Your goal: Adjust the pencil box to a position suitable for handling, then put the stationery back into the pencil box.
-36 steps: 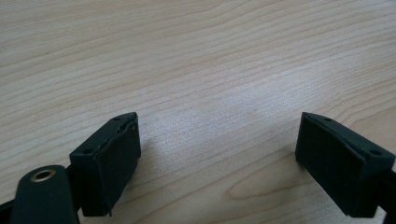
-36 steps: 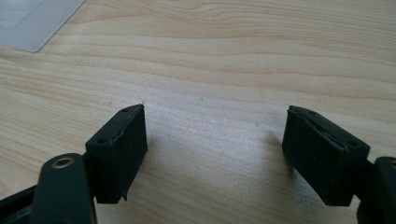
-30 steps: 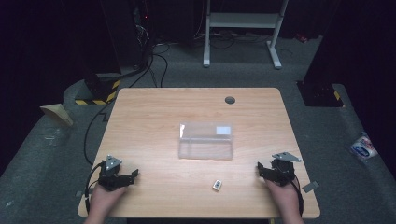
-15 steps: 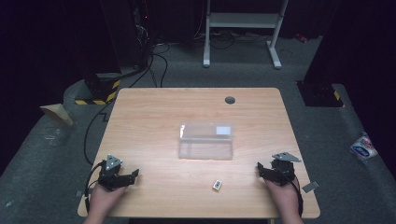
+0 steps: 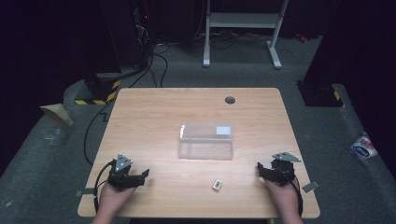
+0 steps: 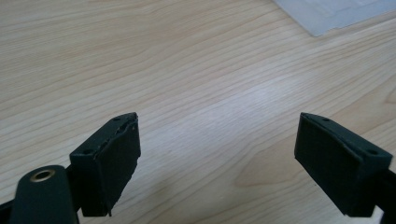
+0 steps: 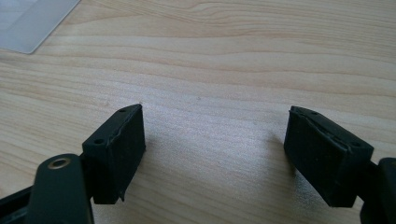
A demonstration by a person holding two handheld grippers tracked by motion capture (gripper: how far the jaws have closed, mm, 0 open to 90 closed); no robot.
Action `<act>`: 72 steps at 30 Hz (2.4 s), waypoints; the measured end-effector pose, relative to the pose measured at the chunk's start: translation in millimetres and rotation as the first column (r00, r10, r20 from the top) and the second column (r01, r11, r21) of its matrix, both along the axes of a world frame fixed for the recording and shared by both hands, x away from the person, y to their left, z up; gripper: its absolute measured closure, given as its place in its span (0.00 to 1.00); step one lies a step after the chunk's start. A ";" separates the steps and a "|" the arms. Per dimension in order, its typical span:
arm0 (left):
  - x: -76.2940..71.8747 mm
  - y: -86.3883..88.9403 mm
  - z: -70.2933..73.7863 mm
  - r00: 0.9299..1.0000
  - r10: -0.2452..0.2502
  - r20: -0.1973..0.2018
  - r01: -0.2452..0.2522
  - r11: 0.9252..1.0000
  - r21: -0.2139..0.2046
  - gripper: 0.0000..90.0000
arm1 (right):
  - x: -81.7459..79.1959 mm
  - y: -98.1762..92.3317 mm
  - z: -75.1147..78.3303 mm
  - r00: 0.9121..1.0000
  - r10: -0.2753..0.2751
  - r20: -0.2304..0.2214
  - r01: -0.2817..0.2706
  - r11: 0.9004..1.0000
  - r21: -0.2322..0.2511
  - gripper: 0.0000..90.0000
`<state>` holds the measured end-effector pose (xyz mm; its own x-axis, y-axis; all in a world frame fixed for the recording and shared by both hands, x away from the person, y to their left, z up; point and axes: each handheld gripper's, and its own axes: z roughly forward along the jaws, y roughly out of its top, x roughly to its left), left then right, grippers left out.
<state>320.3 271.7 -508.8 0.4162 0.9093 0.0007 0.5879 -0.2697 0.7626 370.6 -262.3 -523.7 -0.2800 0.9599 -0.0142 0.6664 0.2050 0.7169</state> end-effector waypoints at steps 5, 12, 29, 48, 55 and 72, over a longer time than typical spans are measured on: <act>1.9 -12.1 2.5 0.999 -0.031 0.008 0.031 1.000 -0.004 0.17 | -0.7 0.2 0.1 1.000 -0.004 -0.001 0.004 1.000 0.001 0.23; 3.1 -29.2 2.3 0.998 -0.068 0.003 0.068 0.998 -0.006 0.17 | -0.8 0.1 0.0 1.000 -0.003 0.001 0.003 1.000 0.001 0.23; 13.5 -70.3 2.5 0.986 -0.167 0.004 0.167 0.985 -0.041 0.17 | -0.8 0.3 0.0 1.000 -0.008 0.001 0.008 1.000 0.001 0.23; 4.1 -105.3 5.2 0.962 -0.274 0.002 0.274 0.962 -0.016 0.17 | -0.9 0.9 0.0 1.000 -0.017 0.001 0.017 1.000 0.002 0.23; 3.6 -133.7 3.6 0.946 -0.324 -0.002 0.323 0.946 -0.039 0.17 | -0.9 0.9 0.0 1.000 -0.017 0.001 0.017 1.000 0.002 0.23; -1.7 -212.6 -2.2 0.877 -0.479 -0.039 0.474 0.876 -0.092 0.21 | -1.0 1.0 0.0 1.000 -0.018 0.002 0.018 1.000 0.001 0.23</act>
<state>318.6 59.1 -511.0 0.7961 0.5969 -0.0992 0.4475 -0.4705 0.7605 369.6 -261.3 -523.7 -0.2625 0.9648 -0.0140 0.6686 0.1924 0.7183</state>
